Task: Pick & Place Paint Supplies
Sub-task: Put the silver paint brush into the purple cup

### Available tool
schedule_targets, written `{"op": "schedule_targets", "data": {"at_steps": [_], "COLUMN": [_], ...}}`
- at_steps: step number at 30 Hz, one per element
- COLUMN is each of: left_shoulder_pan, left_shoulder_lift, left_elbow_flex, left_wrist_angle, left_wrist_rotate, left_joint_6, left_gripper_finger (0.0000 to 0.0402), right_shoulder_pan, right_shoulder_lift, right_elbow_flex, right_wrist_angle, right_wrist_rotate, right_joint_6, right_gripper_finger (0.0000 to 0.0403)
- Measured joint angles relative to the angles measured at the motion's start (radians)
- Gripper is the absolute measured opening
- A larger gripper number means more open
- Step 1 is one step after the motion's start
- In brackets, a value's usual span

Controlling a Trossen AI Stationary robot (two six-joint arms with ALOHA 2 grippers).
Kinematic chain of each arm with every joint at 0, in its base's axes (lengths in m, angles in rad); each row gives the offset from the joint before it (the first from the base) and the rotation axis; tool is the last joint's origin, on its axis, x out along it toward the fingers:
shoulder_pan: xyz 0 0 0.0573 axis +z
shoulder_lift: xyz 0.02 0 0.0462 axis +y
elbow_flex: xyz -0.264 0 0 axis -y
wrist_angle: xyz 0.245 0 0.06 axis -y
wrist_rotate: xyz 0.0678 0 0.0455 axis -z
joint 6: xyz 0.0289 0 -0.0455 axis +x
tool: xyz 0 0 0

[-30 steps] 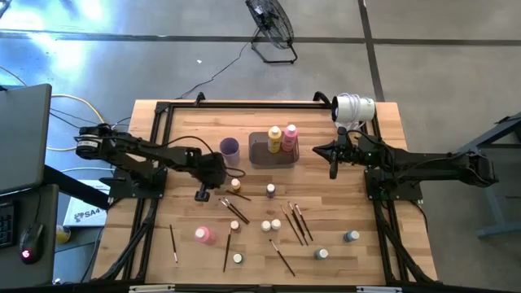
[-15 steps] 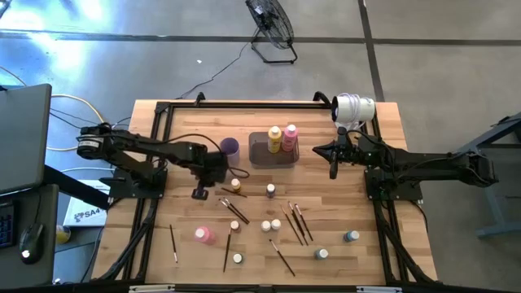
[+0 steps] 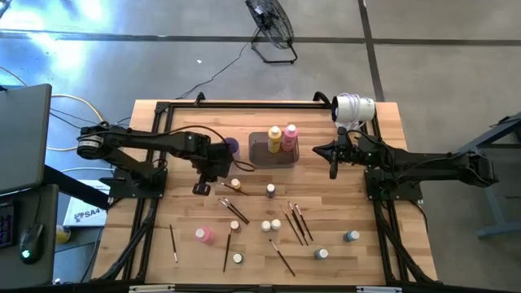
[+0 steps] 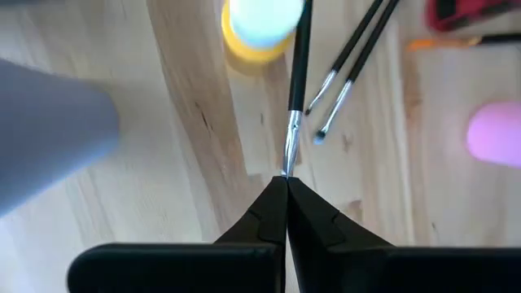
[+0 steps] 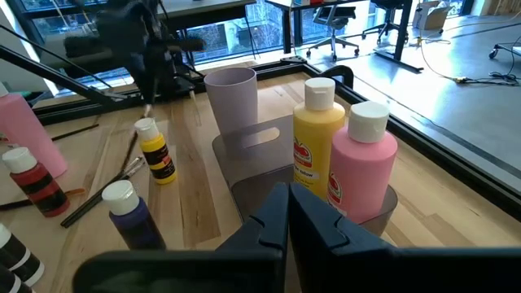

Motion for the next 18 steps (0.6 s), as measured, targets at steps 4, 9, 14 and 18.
{"op": "schedule_targets", "data": {"at_steps": [4, 9, 14, 18], "left_shoulder_pan": [0.000, 0.000, 0.000, 0.000], "left_shoulder_lift": [0.000, -0.001, -0.001, -0.001], "left_elbow_flex": [0.070, 0.146, 0.193, 0.218], "left_wrist_angle": [-0.027, -0.042, -0.042, -0.042], "left_wrist_rotate": [0.035, 0.038, 0.035, 0.021], "left_joint_6": [0.001, 0.003, 0.003, 0.004], "left_gripper_finger": [0.0000, 0.0000, 0.0000, 0.0000], "right_shoulder_pan": [0.000, 0.000, 0.000, 0.020], "right_shoulder_lift": [0.000, 0.000, 0.000, 0.000], "right_elbow_flex": [0.000, 0.000, 0.000, 0.000], "right_wrist_angle": [0.000, 0.024, 0.148, 0.225], "right_wrist_rotate": [0.000, -0.034, -0.123, -0.161], "right_joint_6": [0.000, 0.025, 0.076, 0.092], "right_gripper_finger": [0.0005, 0.0005, 0.0005, 0.0003]}}
